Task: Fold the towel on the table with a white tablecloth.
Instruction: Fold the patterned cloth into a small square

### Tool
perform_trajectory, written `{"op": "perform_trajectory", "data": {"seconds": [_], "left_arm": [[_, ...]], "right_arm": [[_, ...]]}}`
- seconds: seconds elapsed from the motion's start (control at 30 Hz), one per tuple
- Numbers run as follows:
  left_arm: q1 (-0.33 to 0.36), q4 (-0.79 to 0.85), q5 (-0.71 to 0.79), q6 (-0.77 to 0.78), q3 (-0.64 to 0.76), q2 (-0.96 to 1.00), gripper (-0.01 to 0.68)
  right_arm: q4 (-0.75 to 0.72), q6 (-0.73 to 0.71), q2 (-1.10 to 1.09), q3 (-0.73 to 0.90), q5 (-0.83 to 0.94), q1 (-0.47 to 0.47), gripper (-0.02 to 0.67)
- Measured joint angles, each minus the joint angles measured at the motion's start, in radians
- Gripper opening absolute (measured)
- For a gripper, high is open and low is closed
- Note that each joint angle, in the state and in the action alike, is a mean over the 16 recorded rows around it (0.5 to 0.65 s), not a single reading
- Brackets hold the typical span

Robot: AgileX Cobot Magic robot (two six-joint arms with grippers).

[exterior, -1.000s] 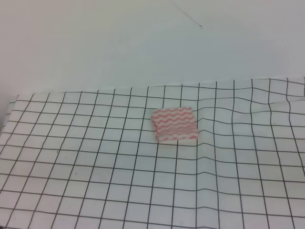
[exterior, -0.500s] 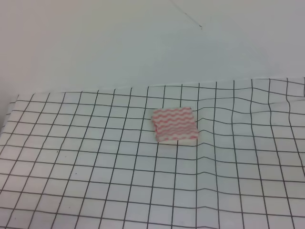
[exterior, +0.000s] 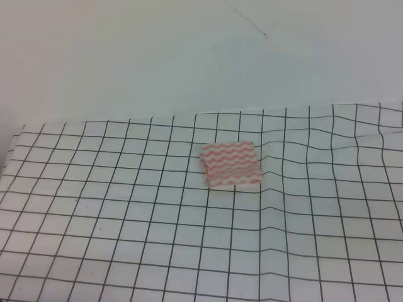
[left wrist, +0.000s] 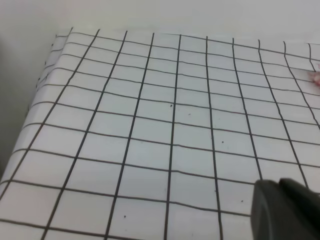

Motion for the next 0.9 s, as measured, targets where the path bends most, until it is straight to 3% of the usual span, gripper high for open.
{"op": "perform_trajectory", "data": {"seconds": [0.2, 0.37, 0.7, 0.9], "left_arm": [[0.000, 0.000, 0.001, 0.000, 0.000, 0.000, 0.000], [0.000, 0.000, 0.001, 0.000, 0.000, 0.000, 0.000], [0.000, -0.001, 0.001, 0.000, 0.000, 0.000, 0.000], [0.000, -0.002, 0.001, 0.000, 0.000, 0.000, 0.000]], "right_arm": [[-0.003, -0.001, -0.016, 0.001, 0.007, -0.019, 0.028], [-0.006, -0.002, -0.075, 0.033, 0.005, -0.090, 0.028], [0.016, -0.002, -0.274, 0.230, -0.001, -0.275, 0.028], [0.045, -0.002, -0.341, 0.348, -0.003, -0.317, 0.028]]}}
